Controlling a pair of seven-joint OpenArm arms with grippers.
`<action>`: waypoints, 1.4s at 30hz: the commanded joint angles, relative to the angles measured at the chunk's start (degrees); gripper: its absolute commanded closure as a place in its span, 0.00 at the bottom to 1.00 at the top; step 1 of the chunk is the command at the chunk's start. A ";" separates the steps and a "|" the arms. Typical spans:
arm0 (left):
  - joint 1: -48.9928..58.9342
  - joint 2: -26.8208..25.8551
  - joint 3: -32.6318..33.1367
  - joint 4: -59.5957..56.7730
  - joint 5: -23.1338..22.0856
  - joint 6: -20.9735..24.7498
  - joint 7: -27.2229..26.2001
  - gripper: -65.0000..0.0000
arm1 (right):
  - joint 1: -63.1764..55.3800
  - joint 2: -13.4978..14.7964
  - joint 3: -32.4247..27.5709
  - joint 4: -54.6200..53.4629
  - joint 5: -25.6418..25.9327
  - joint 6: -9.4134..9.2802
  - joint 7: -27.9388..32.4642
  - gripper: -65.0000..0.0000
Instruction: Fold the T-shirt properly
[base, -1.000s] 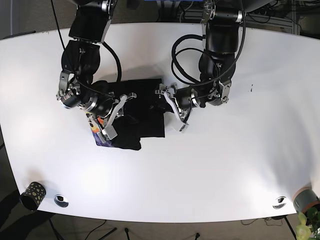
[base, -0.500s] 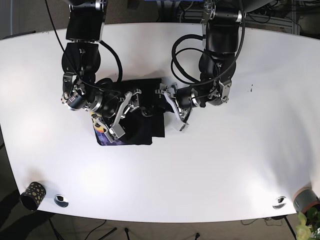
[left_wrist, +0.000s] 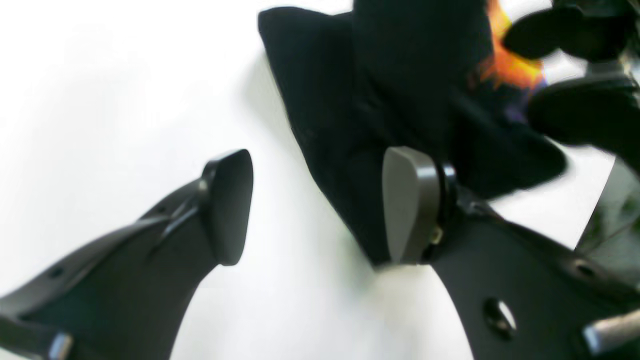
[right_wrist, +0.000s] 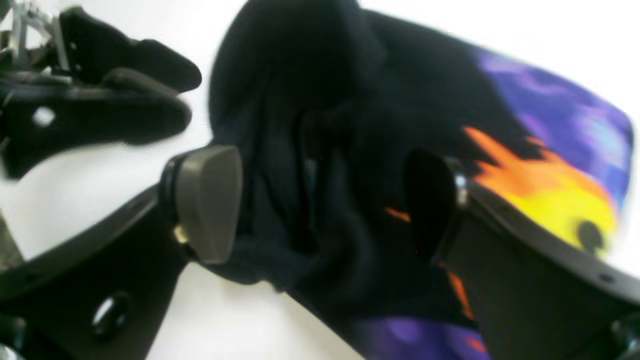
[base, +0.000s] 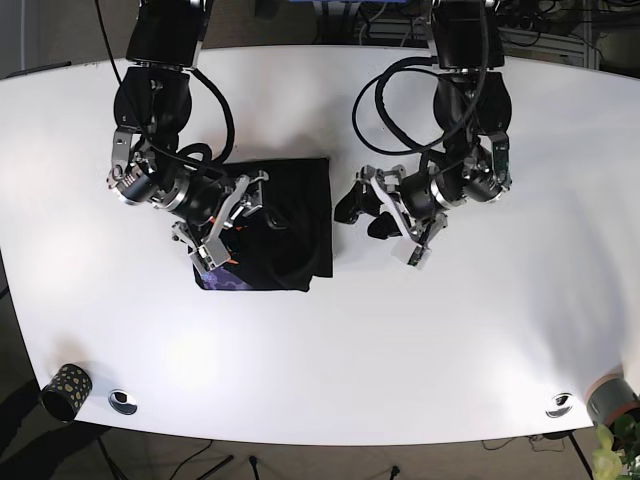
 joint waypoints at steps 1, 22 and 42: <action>0.68 -3.12 -0.62 5.01 -1.08 -0.31 0.27 0.41 | 0.27 1.51 0.19 0.92 1.16 0.49 1.49 0.30; 5.34 -19.56 1.84 14.77 -0.73 -0.22 -0.08 0.41 | 1.41 -2.00 -2.62 -0.66 0.90 0.49 2.10 0.40; -6.53 -13.06 9.67 8.97 3.31 0.05 -0.08 0.41 | 2.20 0.81 -11.33 -17.10 0.81 0.49 6.32 0.95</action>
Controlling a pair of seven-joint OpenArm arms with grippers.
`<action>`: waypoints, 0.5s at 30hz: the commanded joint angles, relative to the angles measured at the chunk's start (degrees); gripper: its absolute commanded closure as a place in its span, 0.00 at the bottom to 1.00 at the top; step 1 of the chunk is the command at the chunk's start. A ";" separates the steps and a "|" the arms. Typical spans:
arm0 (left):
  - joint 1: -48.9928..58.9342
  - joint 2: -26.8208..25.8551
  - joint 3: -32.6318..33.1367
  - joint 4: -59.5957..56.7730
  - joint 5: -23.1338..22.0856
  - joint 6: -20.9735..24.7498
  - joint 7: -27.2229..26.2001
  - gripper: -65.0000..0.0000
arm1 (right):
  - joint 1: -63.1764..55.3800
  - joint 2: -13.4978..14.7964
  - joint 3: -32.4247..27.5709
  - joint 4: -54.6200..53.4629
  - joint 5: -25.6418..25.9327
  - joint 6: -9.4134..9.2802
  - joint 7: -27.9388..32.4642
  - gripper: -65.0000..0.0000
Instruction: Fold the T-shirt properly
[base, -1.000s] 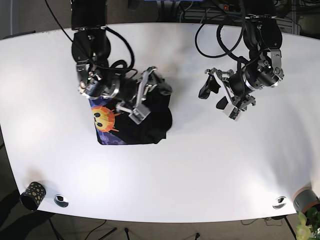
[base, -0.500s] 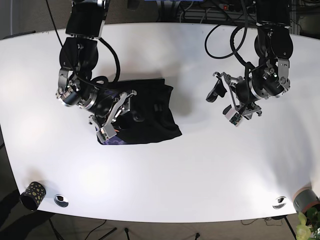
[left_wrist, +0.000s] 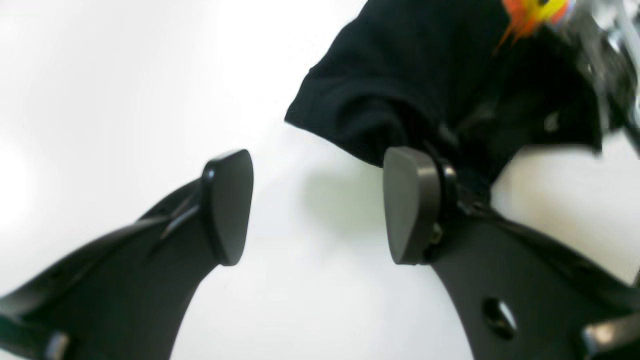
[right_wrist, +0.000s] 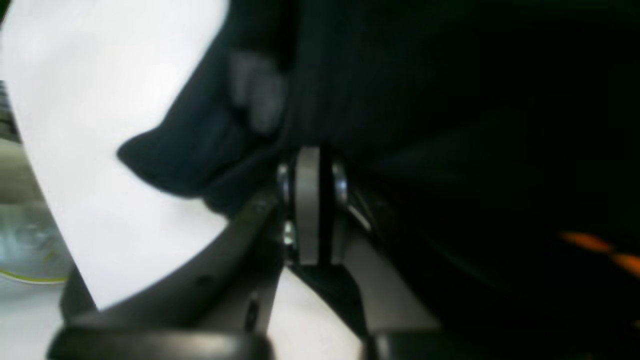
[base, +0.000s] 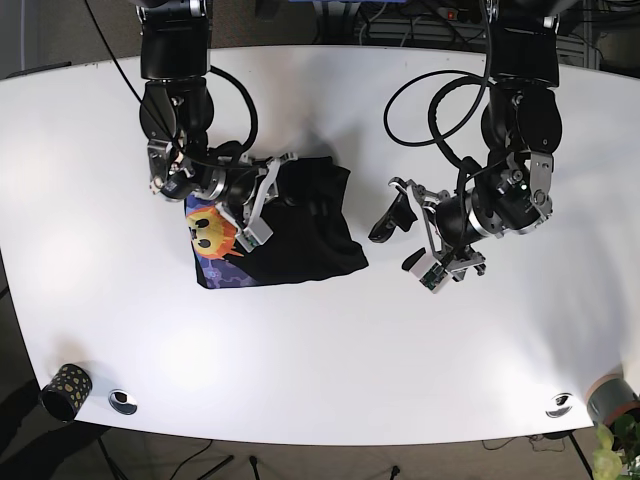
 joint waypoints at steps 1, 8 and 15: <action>-1.81 2.29 -0.23 -0.65 3.10 -0.15 -0.54 0.41 | 0.12 0.31 0.83 1.26 1.36 0.58 1.99 0.95; -2.34 3.43 9.44 -0.83 9.87 -0.15 -2.38 0.41 | 0.65 0.48 14.11 7.24 1.53 0.58 -1.26 0.95; -2.08 5.98 20.34 -1.88 16.90 -0.06 -8.63 0.41 | 7.86 4.18 21.31 3.37 1.18 0.58 -3.54 0.95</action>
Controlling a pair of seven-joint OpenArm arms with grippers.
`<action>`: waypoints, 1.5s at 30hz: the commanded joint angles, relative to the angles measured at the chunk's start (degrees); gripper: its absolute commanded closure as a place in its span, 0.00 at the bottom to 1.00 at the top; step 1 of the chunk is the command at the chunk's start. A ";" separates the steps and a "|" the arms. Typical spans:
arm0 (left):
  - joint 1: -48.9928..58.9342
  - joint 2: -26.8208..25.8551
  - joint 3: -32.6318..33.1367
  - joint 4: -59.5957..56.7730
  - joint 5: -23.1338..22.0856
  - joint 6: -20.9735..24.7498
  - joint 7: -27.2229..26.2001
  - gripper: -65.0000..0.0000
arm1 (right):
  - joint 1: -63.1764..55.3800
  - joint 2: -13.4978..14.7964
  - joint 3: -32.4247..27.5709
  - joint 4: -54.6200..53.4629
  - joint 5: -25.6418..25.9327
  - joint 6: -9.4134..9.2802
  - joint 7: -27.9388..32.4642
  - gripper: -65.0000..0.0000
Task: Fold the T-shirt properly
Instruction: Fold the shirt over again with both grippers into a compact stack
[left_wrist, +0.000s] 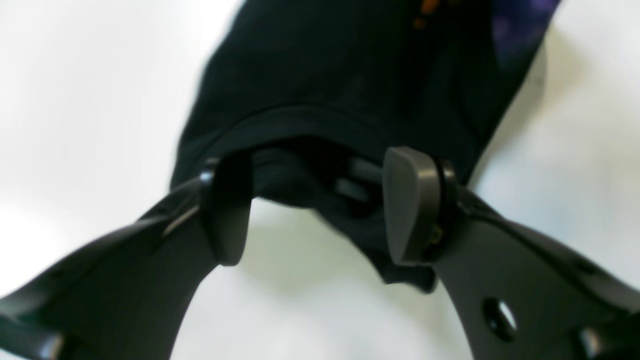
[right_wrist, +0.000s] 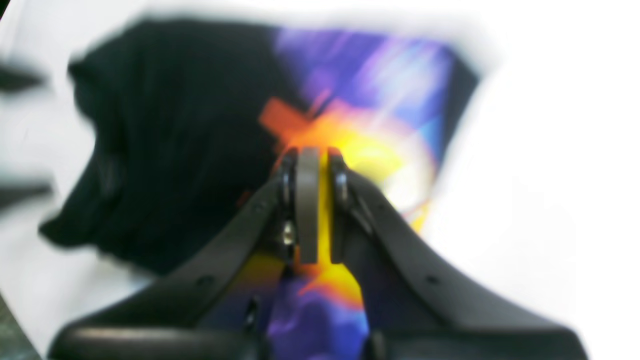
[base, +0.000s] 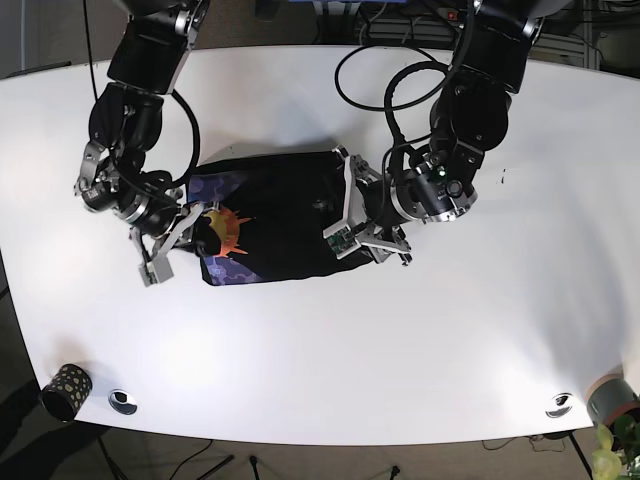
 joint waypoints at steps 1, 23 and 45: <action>-1.29 2.77 2.07 -0.66 2.55 0.09 -3.12 0.41 | 3.14 1.86 -0.11 -3.19 1.22 0.52 0.76 0.95; -2.26 -2.06 -6.11 -17.45 9.32 -0.18 -6.02 0.41 | 6.49 10.56 -11.01 -19.37 1.49 0.52 16.76 0.95; 6.71 -0.57 -10.24 3.21 1.41 -1.32 -5.76 0.41 | 9.12 8.28 -24.81 -19.98 1.05 0.30 22.12 0.95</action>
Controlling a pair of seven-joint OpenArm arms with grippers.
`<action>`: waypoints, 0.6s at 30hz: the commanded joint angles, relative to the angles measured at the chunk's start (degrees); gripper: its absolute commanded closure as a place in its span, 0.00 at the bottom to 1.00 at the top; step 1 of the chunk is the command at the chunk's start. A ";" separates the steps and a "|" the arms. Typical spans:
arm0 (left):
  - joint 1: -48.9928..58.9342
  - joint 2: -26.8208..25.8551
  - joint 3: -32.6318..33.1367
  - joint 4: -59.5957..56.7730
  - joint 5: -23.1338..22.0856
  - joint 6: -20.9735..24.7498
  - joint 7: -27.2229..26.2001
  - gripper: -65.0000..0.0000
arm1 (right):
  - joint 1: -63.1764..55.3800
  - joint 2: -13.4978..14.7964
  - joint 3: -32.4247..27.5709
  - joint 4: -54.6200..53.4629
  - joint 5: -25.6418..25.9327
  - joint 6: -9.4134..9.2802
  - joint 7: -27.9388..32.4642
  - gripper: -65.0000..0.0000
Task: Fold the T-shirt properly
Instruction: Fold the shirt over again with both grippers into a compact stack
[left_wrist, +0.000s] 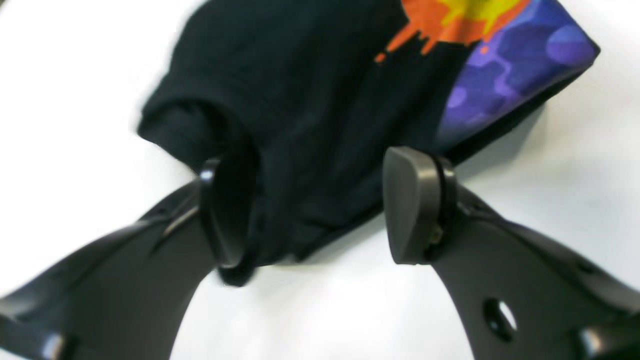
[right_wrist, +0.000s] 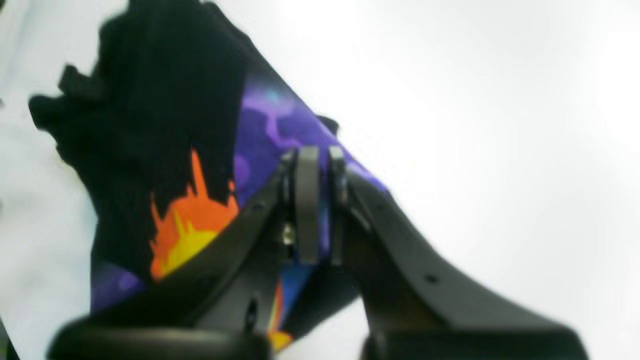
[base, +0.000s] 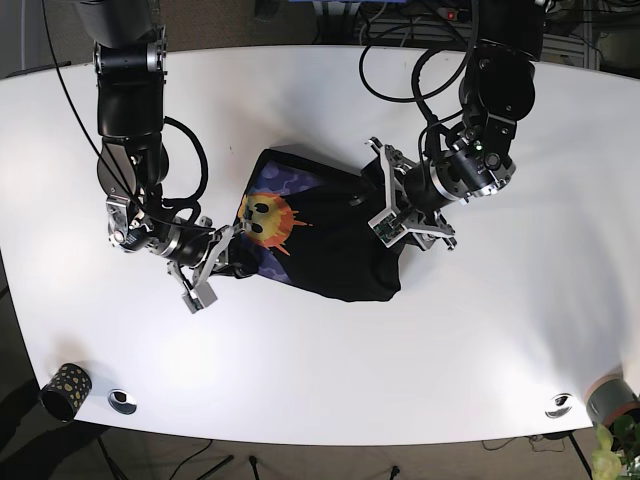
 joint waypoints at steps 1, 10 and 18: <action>-1.27 1.78 0.01 -3.56 -0.78 0.23 -1.67 0.41 | 0.27 0.94 -1.65 -1.36 0.85 0.54 3.86 0.95; -9.18 -0.77 -0.78 -23.60 -1.13 0.23 -8.53 0.41 | -4.48 0.41 -3.40 -4.53 -6.18 0.76 13.79 0.96; -12.52 -1.74 -4.03 -18.06 -1.31 -0.21 -6.95 0.41 | -6.59 1.29 1.69 6.72 -6.27 0.76 6.94 0.96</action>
